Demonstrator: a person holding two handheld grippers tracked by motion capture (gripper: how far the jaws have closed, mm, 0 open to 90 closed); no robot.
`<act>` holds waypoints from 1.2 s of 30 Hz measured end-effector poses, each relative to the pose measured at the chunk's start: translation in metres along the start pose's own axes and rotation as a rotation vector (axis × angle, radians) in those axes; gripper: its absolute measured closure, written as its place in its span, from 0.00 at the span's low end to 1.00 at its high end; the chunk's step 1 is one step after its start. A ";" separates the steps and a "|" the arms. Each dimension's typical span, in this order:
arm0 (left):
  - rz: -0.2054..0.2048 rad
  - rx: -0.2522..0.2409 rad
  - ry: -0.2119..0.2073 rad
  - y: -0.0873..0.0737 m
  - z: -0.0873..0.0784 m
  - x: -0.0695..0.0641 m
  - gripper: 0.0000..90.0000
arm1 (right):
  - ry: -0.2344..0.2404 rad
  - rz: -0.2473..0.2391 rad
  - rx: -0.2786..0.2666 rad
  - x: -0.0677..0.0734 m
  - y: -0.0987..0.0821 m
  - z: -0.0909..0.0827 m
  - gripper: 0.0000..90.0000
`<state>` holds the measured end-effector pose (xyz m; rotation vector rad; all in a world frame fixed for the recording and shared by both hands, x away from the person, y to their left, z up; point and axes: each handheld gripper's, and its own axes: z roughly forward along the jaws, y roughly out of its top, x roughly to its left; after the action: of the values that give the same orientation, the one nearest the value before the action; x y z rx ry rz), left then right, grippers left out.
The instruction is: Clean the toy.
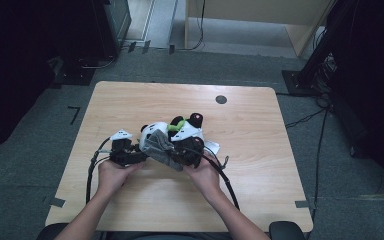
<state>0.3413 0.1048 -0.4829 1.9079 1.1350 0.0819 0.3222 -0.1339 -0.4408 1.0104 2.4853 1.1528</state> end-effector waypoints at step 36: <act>0.004 0.003 -0.033 0.001 0.002 0.002 0.52 | -0.196 0.120 -0.100 -0.063 -0.015 -0.093 0.87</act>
<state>0.3443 0.1046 -0.4840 1.9076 1.1100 0.0500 0.3188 -0.2374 -0.3945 1.1956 2.2204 1.1393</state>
